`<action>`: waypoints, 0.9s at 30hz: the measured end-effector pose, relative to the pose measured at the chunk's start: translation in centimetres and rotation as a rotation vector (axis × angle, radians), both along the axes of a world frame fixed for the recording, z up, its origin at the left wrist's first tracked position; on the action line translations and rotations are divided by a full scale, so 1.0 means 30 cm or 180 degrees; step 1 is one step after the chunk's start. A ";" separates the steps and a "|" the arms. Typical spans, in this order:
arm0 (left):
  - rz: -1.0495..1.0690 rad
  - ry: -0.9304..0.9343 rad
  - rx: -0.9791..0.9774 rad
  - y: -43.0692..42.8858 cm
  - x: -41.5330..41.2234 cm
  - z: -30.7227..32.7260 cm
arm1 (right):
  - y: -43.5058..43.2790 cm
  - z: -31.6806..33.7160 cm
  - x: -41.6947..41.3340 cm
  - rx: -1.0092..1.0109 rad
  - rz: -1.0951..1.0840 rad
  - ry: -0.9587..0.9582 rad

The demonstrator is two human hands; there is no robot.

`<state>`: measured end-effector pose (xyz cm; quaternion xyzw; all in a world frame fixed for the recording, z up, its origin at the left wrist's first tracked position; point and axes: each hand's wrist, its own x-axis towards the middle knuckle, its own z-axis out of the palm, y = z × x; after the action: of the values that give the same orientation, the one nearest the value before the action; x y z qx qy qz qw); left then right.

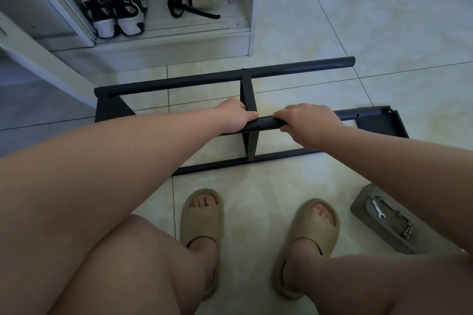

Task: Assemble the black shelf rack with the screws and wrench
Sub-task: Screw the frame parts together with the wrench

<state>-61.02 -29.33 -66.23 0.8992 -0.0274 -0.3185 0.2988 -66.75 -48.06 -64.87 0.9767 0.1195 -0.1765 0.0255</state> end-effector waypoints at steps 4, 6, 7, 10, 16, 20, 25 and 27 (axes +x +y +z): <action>-0.0025 -0.0057 0.0186 0.002 -0.041 0.015 | -0.051 0.013 -0.023 0.0064 -0.0088 0.0250; -0.0066 -0.0259 0.0475 0.002 -0.067 0.036 | -0.099 0.023 -0.058 0.0052 -0.0061 0.0289; -0.0114 -0.0468 0.0700 0.000 -0.080 0.051 | -0.125 0.029 -0.081 0.0021 -0.0043 0.0256; -0.0368 -0.1250 0.1021 -0.020 -0.120 0.097 | -0.212 0.048 -0.168 -0.0061 -0.0099 0.0155; -0.1448 -0.1710 0.0998 -0.164 -0.203 0.149 | -0.400 0.074 -0.377 -0.0107 -0.0611 0.0226; -0.2039 -0.1838 0.0845 -0.337 -0.283 0.145 | -0.539 0.070 -0.513 -0.0101 -0.1086 0.0254; -0.2681 -0.1589 0.0665 -0.576 -0.392 0.076 | -0.701 -0.007 -0.658 -0.0052 -0.1568 0.0597; -0.2917 -0.1397 0.0635 -0.654 -0.426 0.025 | -0.766 -0.069 -0.705 -0.0089 -0.1649 0.0840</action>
<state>-73.81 -48.95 -65.49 0.8647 -0.4499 -0.2216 0.0286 -87.88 -71.05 -66.95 0.9428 -0.1341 -0.3043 -0.0227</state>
